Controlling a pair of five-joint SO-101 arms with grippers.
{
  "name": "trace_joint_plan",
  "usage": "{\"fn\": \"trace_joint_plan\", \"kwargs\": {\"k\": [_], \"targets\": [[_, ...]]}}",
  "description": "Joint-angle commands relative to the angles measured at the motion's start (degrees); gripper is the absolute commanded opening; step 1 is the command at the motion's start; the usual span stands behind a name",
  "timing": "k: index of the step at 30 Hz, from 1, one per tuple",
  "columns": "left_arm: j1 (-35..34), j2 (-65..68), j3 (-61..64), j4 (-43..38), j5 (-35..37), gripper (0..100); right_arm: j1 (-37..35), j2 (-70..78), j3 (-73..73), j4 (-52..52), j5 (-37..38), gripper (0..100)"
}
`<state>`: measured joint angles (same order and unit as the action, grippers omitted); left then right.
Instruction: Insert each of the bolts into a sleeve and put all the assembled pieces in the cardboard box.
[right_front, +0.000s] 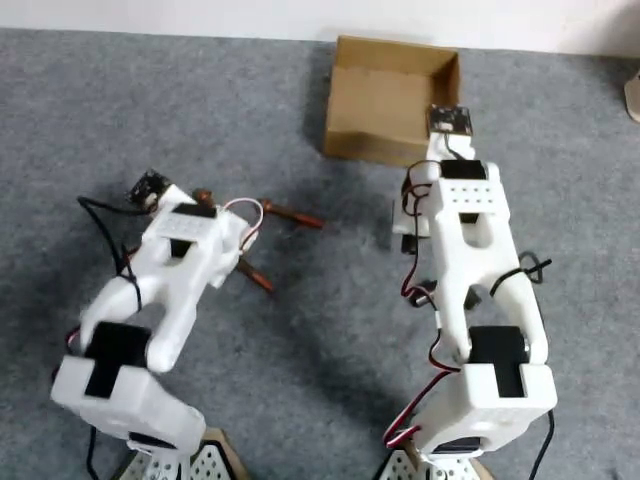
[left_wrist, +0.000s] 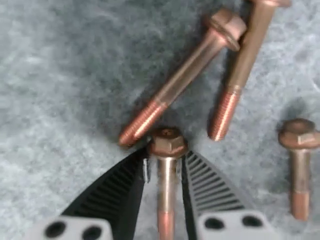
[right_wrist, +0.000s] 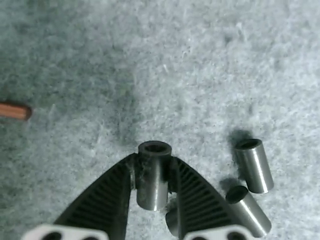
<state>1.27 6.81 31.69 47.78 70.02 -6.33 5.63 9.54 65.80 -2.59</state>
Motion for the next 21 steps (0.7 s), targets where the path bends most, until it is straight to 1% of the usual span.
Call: {"fn": "trace_joint_plan", "kwargs": {"k": [1, 9, 11, 13, 14, 17, 21], "targets": [[-0.9, 3.1, -5.6, 3.8, 0.2, 10, -0.6, -3.6, -0.3, -0.7, -0.2, 0.5], [-0.9, 4.4, -7.0, 4.7, 0.6, 10, -0.5, -3.7, -0.3, -0.6, -0.4, 0.5], [-0.9, 4.2, -7.1, 4.7, 0.5, 8, -0.5, -4.1, -0.2, -0.3, -0.5, 0.5], [-1.0, 4.0, -7.2, 4.8, 0.2, 2, -0.7, -5.4, 0.2, -0.2, -0.5, 0.5], [-1.0, 4.0, -7.2, 4.8, 0.2, 0, -0.7, -6.6, 1.5, -0.5, -0.5, 0.5], [-1.1, 3.9, -7.3, 5.6, 0.2, 0, -1.6, -13.1, 5.8, -1.0, -0.5, 0.5], [-0.8, 3.2, -7.3, 7.7, 0.2, 0, -3.8, -24.0, 13.8, -4.8, -0.2, 0.5]]}}
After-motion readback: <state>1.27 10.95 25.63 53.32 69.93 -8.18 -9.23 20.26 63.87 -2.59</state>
